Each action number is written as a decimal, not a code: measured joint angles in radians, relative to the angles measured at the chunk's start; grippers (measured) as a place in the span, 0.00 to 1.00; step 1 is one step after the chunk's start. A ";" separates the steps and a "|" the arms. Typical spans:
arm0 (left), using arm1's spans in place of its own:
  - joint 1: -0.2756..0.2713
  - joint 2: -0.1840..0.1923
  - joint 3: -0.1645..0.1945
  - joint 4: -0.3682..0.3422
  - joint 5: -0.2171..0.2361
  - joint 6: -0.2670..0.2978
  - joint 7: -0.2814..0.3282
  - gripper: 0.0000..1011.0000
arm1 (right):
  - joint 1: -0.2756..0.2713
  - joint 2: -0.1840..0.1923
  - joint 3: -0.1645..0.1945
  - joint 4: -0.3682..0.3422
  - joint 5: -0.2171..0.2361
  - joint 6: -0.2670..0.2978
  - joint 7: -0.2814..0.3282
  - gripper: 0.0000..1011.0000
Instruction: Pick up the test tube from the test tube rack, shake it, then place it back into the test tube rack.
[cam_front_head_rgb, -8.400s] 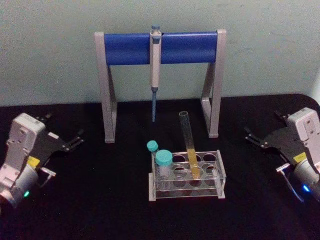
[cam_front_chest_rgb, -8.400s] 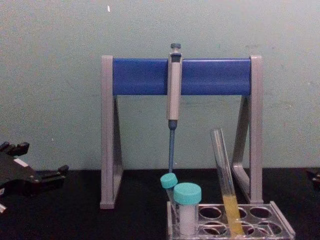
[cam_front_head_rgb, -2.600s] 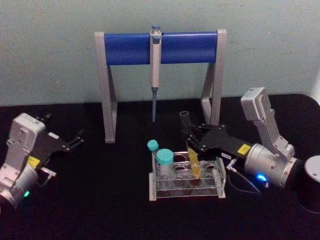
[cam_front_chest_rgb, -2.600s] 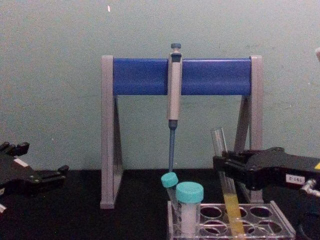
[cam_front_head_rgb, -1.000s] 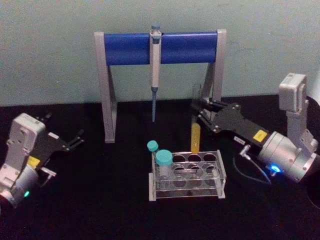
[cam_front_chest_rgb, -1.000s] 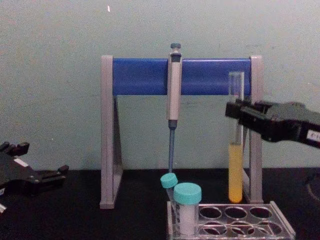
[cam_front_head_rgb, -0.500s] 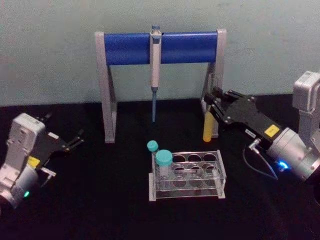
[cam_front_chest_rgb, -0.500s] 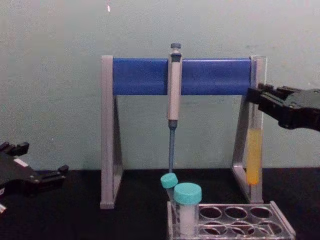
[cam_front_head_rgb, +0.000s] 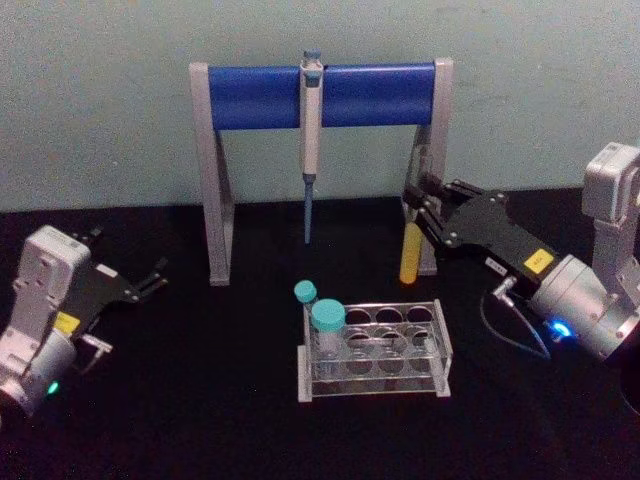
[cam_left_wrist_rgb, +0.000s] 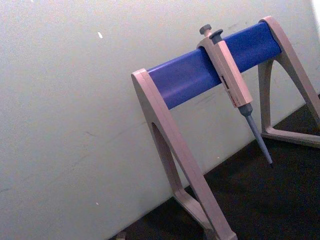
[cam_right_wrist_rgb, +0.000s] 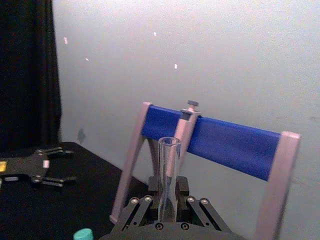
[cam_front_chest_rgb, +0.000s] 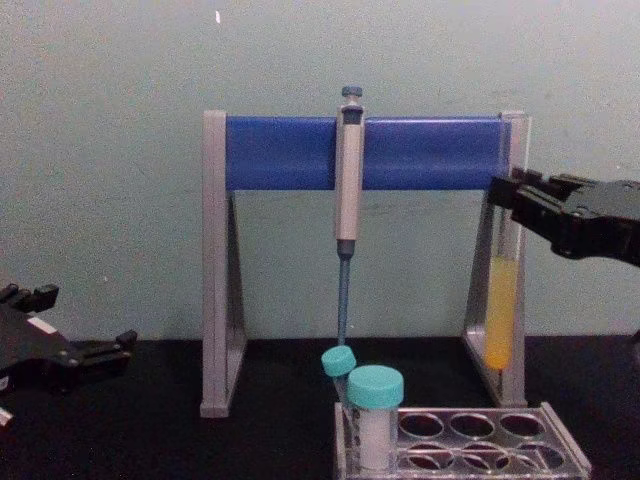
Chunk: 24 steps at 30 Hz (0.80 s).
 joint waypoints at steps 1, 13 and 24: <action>0.000 0.000 0.000 0.000 0.000 0.000 0.000 0.99 | 0.002 -0.001 -0.002 0.001 0.004 -0.001 0.006 0.23; 0.000 0.000 0.000 0.000 0.000 0.000 0.000 0.99 | 0.017 0.044 -0.036 0.002 0.101 -0.008 0.164 0.23; 0.000 0.000 0.000 0.000 0.000 0.000 0.000 0.99 | -0.028 0.149 -0.032 -0.065 0.174 0.025 0.229 0.23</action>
